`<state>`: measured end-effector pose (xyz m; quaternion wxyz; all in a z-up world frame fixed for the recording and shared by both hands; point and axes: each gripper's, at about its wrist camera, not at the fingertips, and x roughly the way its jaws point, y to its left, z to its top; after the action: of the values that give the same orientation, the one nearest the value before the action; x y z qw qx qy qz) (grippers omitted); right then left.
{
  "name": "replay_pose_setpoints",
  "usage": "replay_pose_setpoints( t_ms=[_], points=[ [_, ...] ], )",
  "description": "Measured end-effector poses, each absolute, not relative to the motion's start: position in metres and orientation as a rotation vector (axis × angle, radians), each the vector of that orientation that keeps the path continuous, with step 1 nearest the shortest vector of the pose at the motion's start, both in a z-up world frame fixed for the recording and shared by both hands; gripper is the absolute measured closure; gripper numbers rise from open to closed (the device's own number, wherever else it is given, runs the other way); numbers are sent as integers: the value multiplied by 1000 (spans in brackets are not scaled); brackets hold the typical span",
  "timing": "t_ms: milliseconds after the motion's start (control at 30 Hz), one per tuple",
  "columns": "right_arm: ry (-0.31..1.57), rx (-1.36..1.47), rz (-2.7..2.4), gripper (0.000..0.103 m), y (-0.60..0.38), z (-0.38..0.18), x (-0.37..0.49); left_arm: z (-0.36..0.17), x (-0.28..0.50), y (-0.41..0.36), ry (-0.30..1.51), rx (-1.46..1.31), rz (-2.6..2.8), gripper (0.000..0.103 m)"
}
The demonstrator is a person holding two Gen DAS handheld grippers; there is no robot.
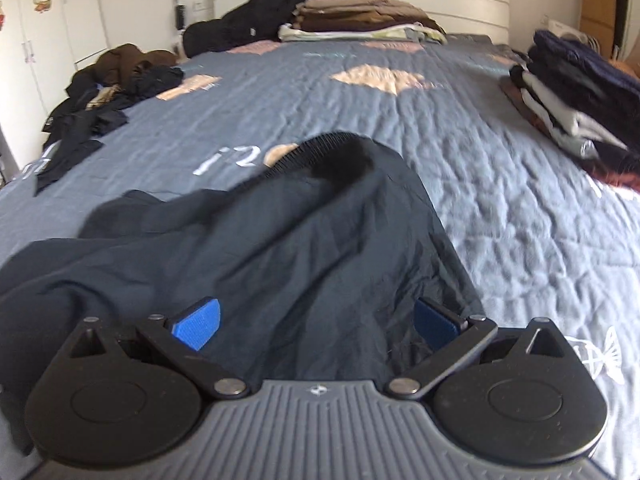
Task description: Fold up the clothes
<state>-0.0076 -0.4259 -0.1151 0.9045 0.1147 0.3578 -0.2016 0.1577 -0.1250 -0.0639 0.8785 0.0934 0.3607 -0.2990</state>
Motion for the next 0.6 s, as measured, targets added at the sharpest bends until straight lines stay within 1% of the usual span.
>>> replay_pose_setpoints(
  t_ms=[133, 300, 467, 600],
  points=[
    [713, 223, -460, 0, -431, -134, -2, -102, 183, -132, 767, 224, -576, 0],
    [711, 202, -493, 0, -434, -160, 0, -133, 204, -134, 719, 266, -503, 0],
    [668, 147, -514, 0, -423, -178, -6, -159, 214, -128, 778, 223, -487, 0],
    [645, 170, -507, 0, -425, -179, -11, -176, 196, -121, 654, 225, -491, 0]
  ],
)
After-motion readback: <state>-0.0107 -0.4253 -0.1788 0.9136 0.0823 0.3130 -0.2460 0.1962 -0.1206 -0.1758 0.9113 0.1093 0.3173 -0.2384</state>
